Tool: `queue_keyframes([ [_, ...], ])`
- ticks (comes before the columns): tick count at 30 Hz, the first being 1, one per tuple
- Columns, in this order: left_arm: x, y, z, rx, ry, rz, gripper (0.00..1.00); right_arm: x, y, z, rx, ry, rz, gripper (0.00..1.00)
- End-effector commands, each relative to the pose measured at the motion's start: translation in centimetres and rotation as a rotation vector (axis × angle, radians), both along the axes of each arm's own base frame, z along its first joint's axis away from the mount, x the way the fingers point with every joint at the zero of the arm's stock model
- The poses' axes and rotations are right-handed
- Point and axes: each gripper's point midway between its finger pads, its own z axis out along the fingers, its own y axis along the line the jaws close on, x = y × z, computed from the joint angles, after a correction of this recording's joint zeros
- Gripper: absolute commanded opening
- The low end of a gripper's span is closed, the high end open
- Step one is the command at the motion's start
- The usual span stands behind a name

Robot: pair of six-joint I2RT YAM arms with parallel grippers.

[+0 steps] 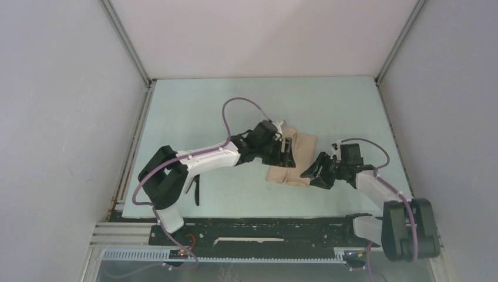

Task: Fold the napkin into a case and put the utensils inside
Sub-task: Move the right arm to the center of the board with the 2/3-rectangle-folded napkin, then pick up the 2/3-rectangle-folded napkin from the center of the board.

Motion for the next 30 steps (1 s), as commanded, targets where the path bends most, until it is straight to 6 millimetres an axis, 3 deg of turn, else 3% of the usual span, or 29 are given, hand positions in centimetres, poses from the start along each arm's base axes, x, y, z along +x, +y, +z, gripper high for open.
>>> queue_keyframes([
  [1, -2.1, 0.0, 0.2, 0.185, -0.238, -0.060, 0.77, 1.7, -2.4, 2.2, -0.098, -0.091, -0.121, 0.72],
  [5, -3.6, -2.9, -0.6, 0.287, -0.297, -0.091, 0.77, 2.0, -8.7, 1.5, -0.216, -0.018, -0.308, 0.80],
  [10, -4.1, -5.9, -2.2, 0.444, -0.335, -0.106, 0.74, 3.2, -12.3, 1.6, -0.256, -0.021, -0.404, 0.82],
  [19, -5.3, -8.2, -6.2, 0.648, -0.330, -0.144, 0.61, 4.7, -12.7, 2.1, -0.223, -0.066, -0.393, 0.81],
  [24, -5.6, -8.3, -7.4, 0.675, -0.308, -0.139, 0.50, 4.9, -12.4, 1.9, -0.210, -0.068, -0.376, 0.80],
  [30, -6.1, -8.4, -9.0, 0.703, -0.271, -0.154, 0.47, 4.8, -11.4, 1.5, -0.186, -0.076, -0.305, 0.83],
])
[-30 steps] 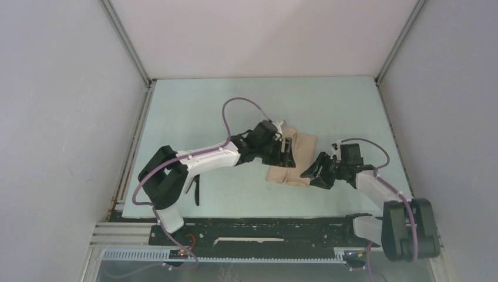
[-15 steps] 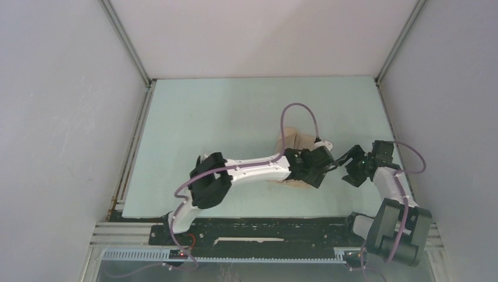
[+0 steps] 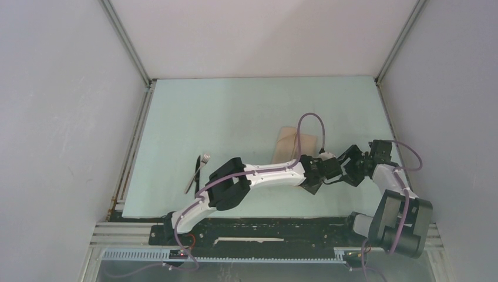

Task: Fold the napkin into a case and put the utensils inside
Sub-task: Pick up the 2/3-rectangle-folded napkin from the center of the board.

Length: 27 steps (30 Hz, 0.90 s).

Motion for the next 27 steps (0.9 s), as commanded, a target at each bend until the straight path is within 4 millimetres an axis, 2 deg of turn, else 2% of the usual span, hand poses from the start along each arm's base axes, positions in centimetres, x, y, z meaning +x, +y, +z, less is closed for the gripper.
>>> queue_keyframes([
  [1, 0.1, 0.0, -0.3, 0.025, -0.004, 0.020, 0.40, 1.6, 0.5, 1.3, 0.004, -0.087, 0.087, 0.84],
  [3, 0.4, 0.1, 0.1, 0.023, -0.020, 0.024, 0.27, 1.9, 1.4, 1.6, 0.048, -0.114, 0.124, 0.85],
  [5, 0.7, 0.1, 1.2, 0.007, -0.036, 0.028, 0.21, 2.2, 2.4, 2.0, 0.089, -0.145, 0.173, 0.86],
  [10, 0.7, 0.2, 5.5, -0.135, -0.021, 0.040, 0.01, 3.2, 5.1, 2.8, 0.221, -0.217, 0.262, 0.94],
  [14, 0.5, 0.6, 7.4, -0.268, 0.030, 0.063, 0.00, 4.7, 6.8, 2.4, 0.314, -0.249, 0.296, 0.95],
  [19, 0.6, 1.4, 8.0, -0.323, 0.064, 0.089, 0.00, 6.5, 8.0, 1.3, 0.385, -0.248, 0.278, 0.93],
  [22, 0.7, 1.7, 8.0, -0.330, 0.077, 0.093, 0.00, 7.2, 8.7, 0.9, 0.428, -0.245, 0.266, 0.88],
  [27, 0.6, 1.6, 7.8, -0.335, 0.092, 0.085, 0.00, 8.1, 8.4, 0.0, 0.443, -0.238, 0.229, 0.75],
])
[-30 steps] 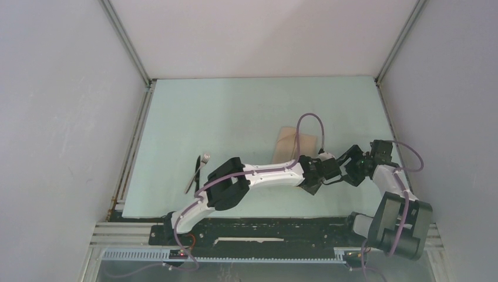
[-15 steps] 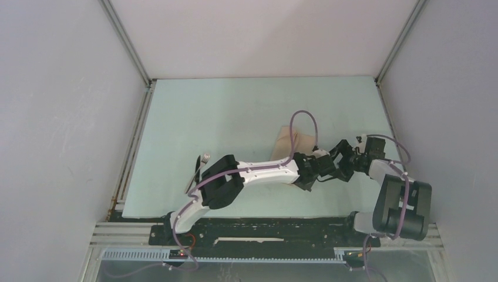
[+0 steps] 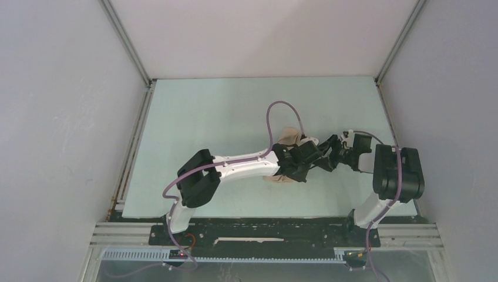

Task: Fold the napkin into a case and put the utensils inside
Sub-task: Pick up the 2/3-rectangle-folded napkin from the center of the board.

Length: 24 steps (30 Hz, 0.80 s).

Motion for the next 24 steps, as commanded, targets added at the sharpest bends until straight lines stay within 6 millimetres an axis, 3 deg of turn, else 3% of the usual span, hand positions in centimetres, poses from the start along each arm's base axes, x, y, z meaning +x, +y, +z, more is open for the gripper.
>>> queue_keyframes([
  [1, -0.4, -1.1, 2.3, -0.089, 0.006, -0.006, 0.00, 2.3, -0.6, -0.1, 0.001, -0.047, -0.052, 0.73],
  [13, -0.9, -1.4, 1.7, -0.099, 0.032, -0.040, 0.00, 3.4, -1.0, -0.2, -0.010, -0.087, -0.070, 0.53],
  [17, -1.2, -1.7, 1.5, -0.107, 0.047, -0.053, 0.00, 3.5, -0.9, -0.3, -0.020, -0.092, -0.062, 0.36],
  [22, -1.7, -2.4, 1.2, -0.127, 0.076, -0.086, 0.00, 3.5, -0.6, 0.4, -0.018, -0.105, -0.057, 0.04],
  [24, -1.8, -2.7, 1.0, -0.135, 0.085, -0.097, 0.00, 3.6, -0.5, 0.8, -0.025, -0.115, -0.052, 0.00],
])
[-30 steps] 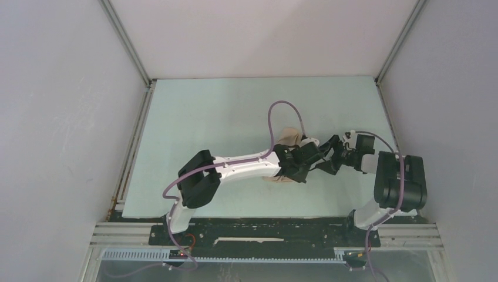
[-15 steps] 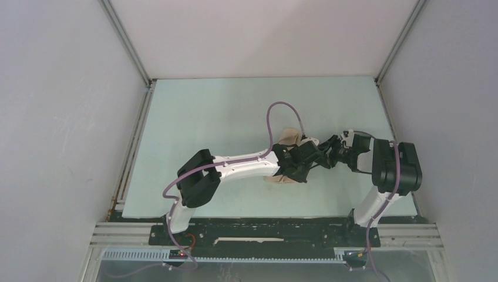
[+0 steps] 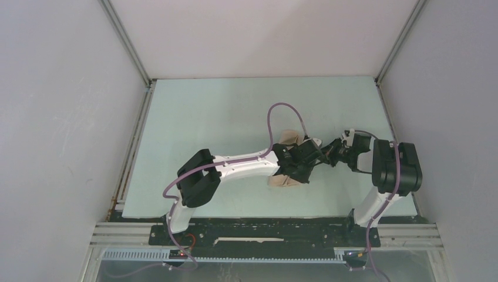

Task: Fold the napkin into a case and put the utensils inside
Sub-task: Pick up the 2/3-rectangle-folded napkin from the center of the board.

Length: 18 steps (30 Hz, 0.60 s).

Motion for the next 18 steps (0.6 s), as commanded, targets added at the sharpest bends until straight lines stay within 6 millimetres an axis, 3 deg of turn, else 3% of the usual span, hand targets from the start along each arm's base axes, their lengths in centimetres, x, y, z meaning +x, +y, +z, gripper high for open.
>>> queue_keyframes([
  [1, -0.8, -1.3, 0.6, -0.069, 0.036, -0.055, 0.00, 1.3, 0.0, 1.9, -0.040, -0.073, 0.008, 0.00],
  [8, -1.8, -2.1, -0.7, -0.124, 0.094, -0.098, 0.00, 1.2, 0.0, 2.6, -0.226, -0.027, 0.025, 0.00],
  [18, -1.6, -0.5, -1.0, -0.232, 0.118, -0.062, 0.00, 0.9, 2.4, 4.5, -0.444, 0.003, 0.117, 0.00],
])
